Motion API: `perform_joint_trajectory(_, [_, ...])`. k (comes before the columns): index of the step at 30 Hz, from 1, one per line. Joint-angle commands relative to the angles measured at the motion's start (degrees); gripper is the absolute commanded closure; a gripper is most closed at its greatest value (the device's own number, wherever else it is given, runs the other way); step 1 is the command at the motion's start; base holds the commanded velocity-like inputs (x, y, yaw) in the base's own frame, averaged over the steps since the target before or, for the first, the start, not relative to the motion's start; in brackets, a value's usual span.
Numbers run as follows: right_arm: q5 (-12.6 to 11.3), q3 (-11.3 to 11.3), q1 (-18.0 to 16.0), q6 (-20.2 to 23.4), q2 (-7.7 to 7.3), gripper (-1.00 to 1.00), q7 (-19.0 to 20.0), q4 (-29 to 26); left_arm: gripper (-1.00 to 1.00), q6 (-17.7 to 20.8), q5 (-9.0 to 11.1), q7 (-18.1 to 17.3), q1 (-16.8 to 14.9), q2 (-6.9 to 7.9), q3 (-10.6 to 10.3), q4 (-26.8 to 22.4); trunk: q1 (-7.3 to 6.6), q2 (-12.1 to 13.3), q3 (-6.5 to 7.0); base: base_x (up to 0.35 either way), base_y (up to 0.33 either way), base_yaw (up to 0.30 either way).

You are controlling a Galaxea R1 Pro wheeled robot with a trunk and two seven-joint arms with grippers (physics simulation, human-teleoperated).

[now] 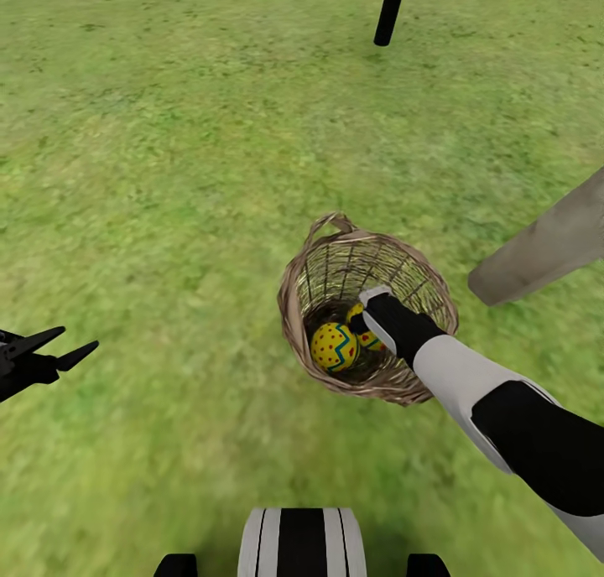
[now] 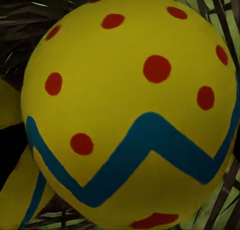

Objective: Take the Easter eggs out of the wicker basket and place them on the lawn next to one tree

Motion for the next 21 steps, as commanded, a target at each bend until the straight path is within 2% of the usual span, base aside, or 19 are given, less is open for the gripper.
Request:
perform_joint_trajectory(1, [-1.2, 0.4, 0.0, 0.1, 0.00, 1.00, -0.4, -0.1, -1.00, 0.6, 0.0, -0.2, 0.0, 0.01, 0.0, 0.0, -0.03, 0.0, 0.19, 0.000, 0.000, 0.000])
perform_joint_trajectory(6, [-1.2, 0.4, 0.0, 0.1, 0.02, 1.00, -0.5, -0.1, -1.00, 0.6, -0.1, -0.2, 0.0, 0.01, 0.0, -0.1, -0.13, 0.1, 1.07, 0.000, 0.000, 0.000])
perform_joint_trajectory(10, [-1.2, 0.4, 0.0, 0.1, 0.08, 1.00, -0.5, -0.1, -1.00, 0.6, -0.1, -0.2, 0.0, 0.01, 0.0, -0.3, -0.13, 0.1, 1.07, 0.000, 0.000, 0.000])
perform_joint_trajectory(21, [-1.4, 0.4, 0.0, 0.2, 0.59, 1.00, -0.6, -0.2, -1.00, 0.6, -0.4, -0.2, 0.0, 0.52, -0.2, -0.3, -0.42, 0.2, 3.51, -0.018, 0.000, 0.000])
